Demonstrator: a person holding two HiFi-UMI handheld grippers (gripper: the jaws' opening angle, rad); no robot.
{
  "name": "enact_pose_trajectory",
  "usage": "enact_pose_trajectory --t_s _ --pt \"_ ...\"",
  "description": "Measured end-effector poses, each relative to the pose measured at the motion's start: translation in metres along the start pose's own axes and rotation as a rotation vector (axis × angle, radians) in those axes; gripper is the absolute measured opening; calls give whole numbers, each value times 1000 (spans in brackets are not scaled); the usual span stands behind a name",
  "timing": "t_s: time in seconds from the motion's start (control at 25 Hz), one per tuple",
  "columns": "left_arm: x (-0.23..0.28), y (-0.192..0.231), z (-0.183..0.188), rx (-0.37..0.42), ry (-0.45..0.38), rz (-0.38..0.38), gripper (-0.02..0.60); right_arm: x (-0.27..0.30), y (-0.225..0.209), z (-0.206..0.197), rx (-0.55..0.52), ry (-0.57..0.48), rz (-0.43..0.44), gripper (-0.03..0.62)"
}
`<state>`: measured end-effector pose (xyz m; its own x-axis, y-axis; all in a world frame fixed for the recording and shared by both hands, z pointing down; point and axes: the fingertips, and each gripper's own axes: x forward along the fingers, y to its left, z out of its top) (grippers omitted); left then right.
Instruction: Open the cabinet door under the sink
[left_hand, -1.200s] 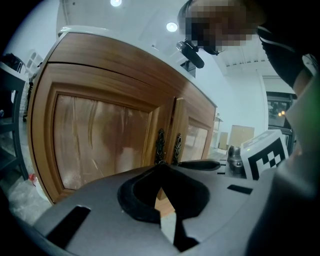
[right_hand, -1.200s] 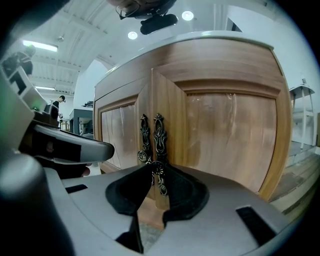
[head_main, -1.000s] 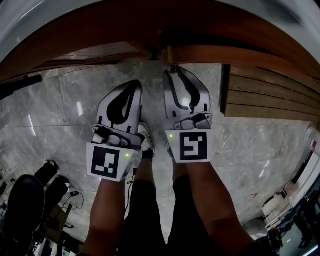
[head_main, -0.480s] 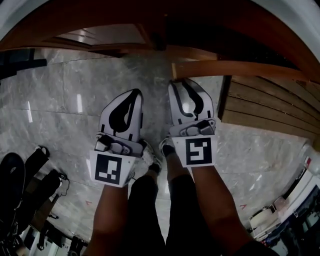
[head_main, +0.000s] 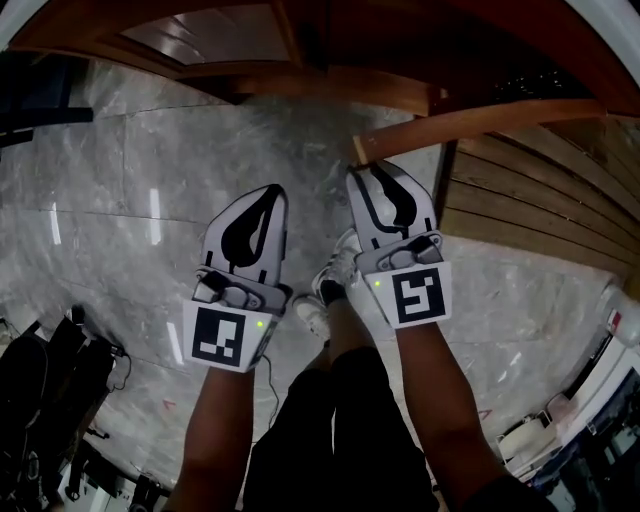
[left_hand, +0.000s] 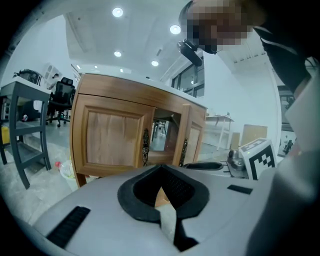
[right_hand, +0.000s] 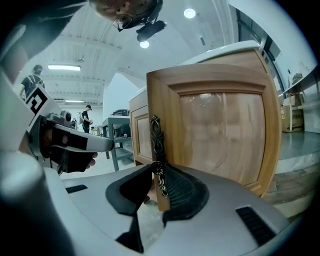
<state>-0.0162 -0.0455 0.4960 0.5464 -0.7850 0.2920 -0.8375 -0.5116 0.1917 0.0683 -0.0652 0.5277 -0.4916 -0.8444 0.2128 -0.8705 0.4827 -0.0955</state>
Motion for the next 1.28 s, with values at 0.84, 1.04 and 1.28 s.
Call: enact_pose_trajectory --t_s 0.84,1.04,1.28 --pt "-66 -107 -28 29 10 -23 15 -132 -13 -23 -73 21 199 92" --pt "-57 -133 -40 8 21 -3 15 -162 -28 -25 -78 4 254 92" --pt "-38 -153 -50 8 41 -3 15 -193 -56 -34 -68 -2 256 94"
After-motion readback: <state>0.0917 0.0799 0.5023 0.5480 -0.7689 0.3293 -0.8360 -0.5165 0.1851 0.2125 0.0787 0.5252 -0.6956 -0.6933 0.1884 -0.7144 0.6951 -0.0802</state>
